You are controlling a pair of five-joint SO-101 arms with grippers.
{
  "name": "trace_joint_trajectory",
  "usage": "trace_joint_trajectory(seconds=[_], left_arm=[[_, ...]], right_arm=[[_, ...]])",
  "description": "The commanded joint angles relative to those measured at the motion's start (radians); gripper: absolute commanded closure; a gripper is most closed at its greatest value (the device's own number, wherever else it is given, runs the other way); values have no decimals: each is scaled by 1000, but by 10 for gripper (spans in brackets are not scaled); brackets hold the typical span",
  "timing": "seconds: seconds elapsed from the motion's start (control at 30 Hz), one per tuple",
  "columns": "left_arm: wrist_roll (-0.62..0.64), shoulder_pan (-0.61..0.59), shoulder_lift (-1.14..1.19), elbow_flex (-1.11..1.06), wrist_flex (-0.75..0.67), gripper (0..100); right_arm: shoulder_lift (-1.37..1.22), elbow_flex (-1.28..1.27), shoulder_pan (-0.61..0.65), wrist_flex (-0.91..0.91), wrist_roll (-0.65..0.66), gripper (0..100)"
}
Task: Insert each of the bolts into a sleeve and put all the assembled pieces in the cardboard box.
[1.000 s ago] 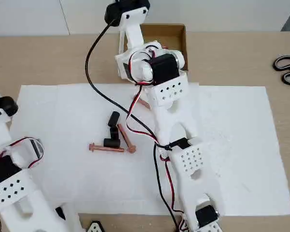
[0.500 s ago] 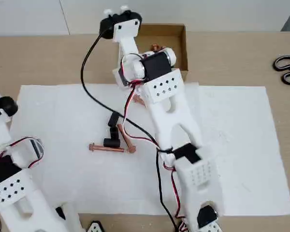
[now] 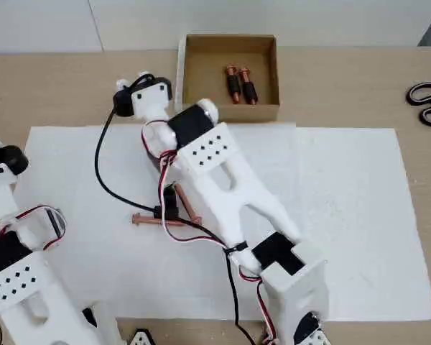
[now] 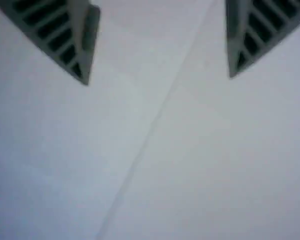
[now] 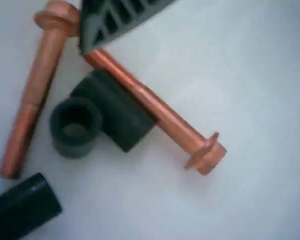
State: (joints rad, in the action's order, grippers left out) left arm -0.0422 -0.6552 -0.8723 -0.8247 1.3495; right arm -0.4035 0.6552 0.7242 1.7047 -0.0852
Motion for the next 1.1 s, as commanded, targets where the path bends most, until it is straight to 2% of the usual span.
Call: trace_joint_trajectory(seconds=[0.0,0.37,1.07], left_arm=[[5,5,-18,4,3,827],[5,5,-18,4,5,827],[5,5,-18,4,3,827]], right_arm=[[-36,-2,22,-54,-64,833],[-197,-2,45,-96,-83,833],[-213,-2,93,-127,-83,833]])
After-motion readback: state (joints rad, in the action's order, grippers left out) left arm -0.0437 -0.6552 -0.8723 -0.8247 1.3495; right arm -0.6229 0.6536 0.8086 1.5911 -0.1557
